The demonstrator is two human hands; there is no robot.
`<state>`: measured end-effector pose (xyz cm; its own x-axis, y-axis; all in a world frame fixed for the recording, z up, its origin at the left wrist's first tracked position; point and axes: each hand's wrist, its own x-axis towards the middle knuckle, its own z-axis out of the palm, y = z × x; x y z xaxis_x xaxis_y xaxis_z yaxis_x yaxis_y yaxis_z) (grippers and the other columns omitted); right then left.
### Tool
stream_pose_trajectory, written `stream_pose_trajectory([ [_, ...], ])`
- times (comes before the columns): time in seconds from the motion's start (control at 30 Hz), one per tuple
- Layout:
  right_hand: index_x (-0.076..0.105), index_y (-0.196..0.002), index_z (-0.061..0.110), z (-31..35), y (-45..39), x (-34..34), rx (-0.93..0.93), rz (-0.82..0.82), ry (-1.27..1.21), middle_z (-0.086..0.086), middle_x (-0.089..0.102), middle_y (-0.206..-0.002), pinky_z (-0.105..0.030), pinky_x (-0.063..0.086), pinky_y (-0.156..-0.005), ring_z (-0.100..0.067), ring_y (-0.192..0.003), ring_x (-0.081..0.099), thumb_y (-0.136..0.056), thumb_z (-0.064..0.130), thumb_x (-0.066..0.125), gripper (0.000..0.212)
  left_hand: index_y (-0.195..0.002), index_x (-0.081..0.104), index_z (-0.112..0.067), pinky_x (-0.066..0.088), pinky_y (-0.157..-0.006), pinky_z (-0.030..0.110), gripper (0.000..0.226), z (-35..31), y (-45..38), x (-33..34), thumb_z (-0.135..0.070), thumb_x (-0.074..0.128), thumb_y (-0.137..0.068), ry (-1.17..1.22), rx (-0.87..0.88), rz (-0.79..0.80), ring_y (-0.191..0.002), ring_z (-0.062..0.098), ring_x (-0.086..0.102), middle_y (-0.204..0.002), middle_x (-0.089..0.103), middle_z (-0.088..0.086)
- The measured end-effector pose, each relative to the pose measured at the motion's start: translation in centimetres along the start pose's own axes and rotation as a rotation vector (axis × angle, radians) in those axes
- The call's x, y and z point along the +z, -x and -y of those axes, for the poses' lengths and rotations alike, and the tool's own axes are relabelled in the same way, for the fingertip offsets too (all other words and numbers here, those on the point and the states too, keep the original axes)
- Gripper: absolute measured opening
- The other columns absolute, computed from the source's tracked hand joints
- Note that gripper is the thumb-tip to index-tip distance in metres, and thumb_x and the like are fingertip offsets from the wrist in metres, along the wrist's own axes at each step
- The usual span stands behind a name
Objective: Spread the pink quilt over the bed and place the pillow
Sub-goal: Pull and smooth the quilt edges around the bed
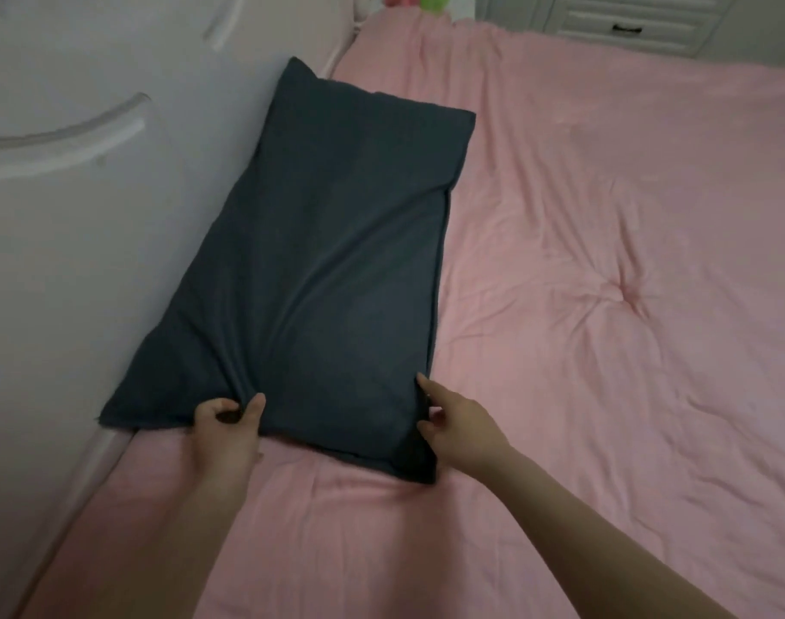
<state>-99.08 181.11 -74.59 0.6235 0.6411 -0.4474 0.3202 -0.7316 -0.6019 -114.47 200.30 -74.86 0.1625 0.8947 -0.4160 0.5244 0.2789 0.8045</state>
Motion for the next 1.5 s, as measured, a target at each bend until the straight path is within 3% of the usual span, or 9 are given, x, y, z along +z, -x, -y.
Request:
stream_pose_trajectory([
  [0.07,0.020,-0.148,0.028,-1.3,1.2,-0.2,-0.007,0.058,0.112,-0.002,0.048,-0.139,-0.033,0.041,-0.101,-0.024,-0.123,0.048,-0.091,0.025,0.048,0.064,-0.113,0.052,-0.006,0.041,-0.082,0.043,0.049,0.6,1.4,-0.6,-0.026,0.076,-0.074,-0.538,0.509,-0.127,-0.104,0.041,0.048,-0.113,0.049,0.025],
  [0.17,0.024,-0.146,0.023,-3.3,3.6,-0.5,-0.016,0.123,0.219,-0.002,0.038,-0.145,-0.038,0.038,-0.104,-0.026,-0.127,0.042,-0.093,0.027,0.046,0.058,-0.128,0.055,-0.016,0.030,-0.101,0.047,0.090,2.6,3.8,-0.7,-0.048,0.085,-0.049,-1.164,1.035,0.184,-0.127,0.041,0.035,-0.147,0.030,0.022],
  [0.3,0.048,-0.128,0.014,-7.1,6.2,-0.8,0.056,0.215,0.350,-0.005,0.045,-0.136,-0.039,0.042,-0.098,-0.030,-0.123,0.047,-0.093,0.030,0.041,0.039,-0.127,0.056,-0.032,0.033,-0.107,0.036,0.086,2.9,7.8,1.0,-0.079,0.040,-0.058,-1.274,0.789,0.601,-0.139,0.024,0.029,-0.155,0.013,-0.005],
  [0.4,0.055,-0.120,0.014,-10.4,9.3,-2.7,0.220,0.285,0.343,-0.008,0.055,-0.128,-0.035,0.044,-0.090,-0.027,-0.110,0.054,-0.093,0.033,0.041,0.035,-0.134,0.045,-0.036,0.030,-0.105,0.018,0.069,2.2,11.7,2.4,-0.072,0.048,-0.075,-1.238,0.583,0.784,-0.132,0.006,0.037,-0.151,0.029,-0.016],
  [0.63,0.046,-0.135,0.019,-16.9,20.4,-12.3,0.252,0.107,0.263,-0.004,0.046,-0.142,-0.030,0.034,-0.106,-0.021,-0.132,0.041,-0.097,0.037,0.039,0.042,-0.139,0.033,-0.036,0.034,-0.102,0.028,0.060,1.3,23.5,5.2,-0.065,0.034,-0.087,-1.493,0.752,0.807,-0.130,0.012,0.036,-0.143,0.038,-0.012],
  [0.77,0.046,-0.134,0.020,-20.1,30.5,-18.6,0.284,-0.069,0.110,-0.003,0.050,-0.139,-0.028,0.037,-0.104,-0.020,-0.127,0.045,-0.097,0.036,0.041,0.041,-0.143,0.025,-0.035,0.030,-0.107,0.026,0.062,-0.2,33.4,6.6,-0.061,0.038,-0.089,-1.370,0.826,0.761,-0.135,0.009,0.028,-0.149,0.027,-0.014],
  [1.03,0.051,-0.130,0.022,-26.5,56.0,-31.9,0.253,-0.474,-0.139,0.000,0.057,-0.128,-0.026,0.039,-0.097,-0.018,-0.114,0.053,-0.095,0.031,0.046,0.036,-0.146,0.025,-0.028,0.030,-0.108,0.031,0.063,-9.5,60.1,11.9,-0.049,0.046,-0.090,-0.711,1.230,0.592,-0.137,0.013,0.028,-0.151,0.029,-0.009],
  [1.3,0.059,-0.122,0.019,-33.9,81.8,-42.7,0.352,-0.832,-0.160,-0.002,0.060,-0.122,-0.022,0.038,-0.087,-0.014,-0.100,0.052,-0.094,0.029,0.049,0.031,-0.143,0.031,-0.026,0.028,-0.109,0.034,0.060,-13.7,84.0,16.9,-0.050,0.046,-0.090,-0.570,1.403,0.777,-0.136,0.018,0.030,-0.150,0.032,-0.003],
  [1.5,0.062,-0.118,0.010,-38.4,96.1,-49.7,0.455,-1.072,-0.139,-0.007,0.062,-0.123,-0.025,0.038,-0.094,-0.023,-0.117,0.055,-0.094,0.021,0.050,0.029,-0.138,0.040,-0.022,0.032,-0.105,0.037,0.055,-19.9,98.6,21.9,-0.046,0.049,-0.090,-0.433,1.609,0.855,-0.133,0.021,0.035,-0.143,0.042,0.002],
])
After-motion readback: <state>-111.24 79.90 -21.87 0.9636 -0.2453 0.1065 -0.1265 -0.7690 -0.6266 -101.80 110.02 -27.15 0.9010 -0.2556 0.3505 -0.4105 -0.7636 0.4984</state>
